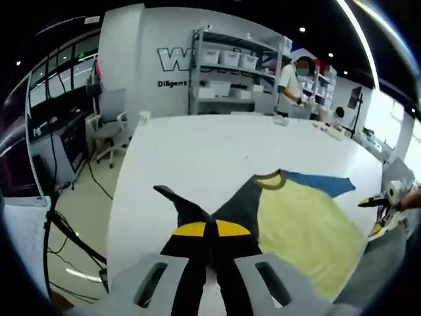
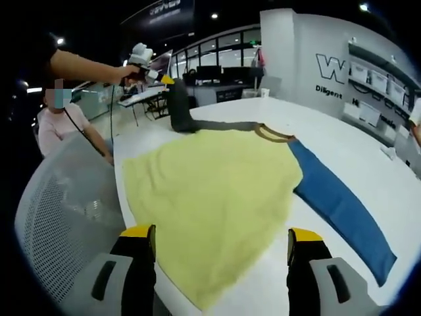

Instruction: Fold the garment on the visible template until the final outline fits inside the template.

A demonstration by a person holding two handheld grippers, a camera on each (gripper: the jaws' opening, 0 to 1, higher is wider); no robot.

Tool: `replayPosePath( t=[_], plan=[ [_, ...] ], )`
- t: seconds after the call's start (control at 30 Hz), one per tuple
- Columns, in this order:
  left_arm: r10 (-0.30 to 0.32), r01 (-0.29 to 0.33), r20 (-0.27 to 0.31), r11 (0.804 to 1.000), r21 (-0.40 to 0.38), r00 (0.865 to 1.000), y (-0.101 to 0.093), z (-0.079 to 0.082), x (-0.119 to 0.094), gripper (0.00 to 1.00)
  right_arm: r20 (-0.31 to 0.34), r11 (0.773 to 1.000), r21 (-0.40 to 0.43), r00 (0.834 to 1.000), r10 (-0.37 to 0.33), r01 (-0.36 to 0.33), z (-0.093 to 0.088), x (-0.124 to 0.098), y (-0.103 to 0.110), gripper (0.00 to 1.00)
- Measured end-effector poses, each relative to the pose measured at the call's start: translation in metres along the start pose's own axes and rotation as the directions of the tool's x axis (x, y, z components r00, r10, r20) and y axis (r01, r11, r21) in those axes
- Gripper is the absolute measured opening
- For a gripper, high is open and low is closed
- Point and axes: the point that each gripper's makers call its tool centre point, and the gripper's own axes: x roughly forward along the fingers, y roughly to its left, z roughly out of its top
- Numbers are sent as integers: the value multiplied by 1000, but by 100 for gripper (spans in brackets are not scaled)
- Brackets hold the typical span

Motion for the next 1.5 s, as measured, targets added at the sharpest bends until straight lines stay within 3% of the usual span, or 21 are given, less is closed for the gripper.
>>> replayPosePath(
  t=[0.27,0.63,0.93,1.5],
  plan=[
    [-36,35,52,999,22,998,-19,29,1,0,1,1000,8,1000,-7,7,-4,-4,-2,80],
    [-68,62,150,997,43,986,-27,76,0,0,4,1000,19,1000,-12,12,-8,-6,1,80],
    [-97,87,195,994,59,976,-38,99,2,0,-1,1000,19,1000,-19,19,-10,-9,1,80],
    [-182,152,249,979,135,951,-79,137,1,0,7,999,30,1000,-30,30,-10,-11,0,81]
  ],
)
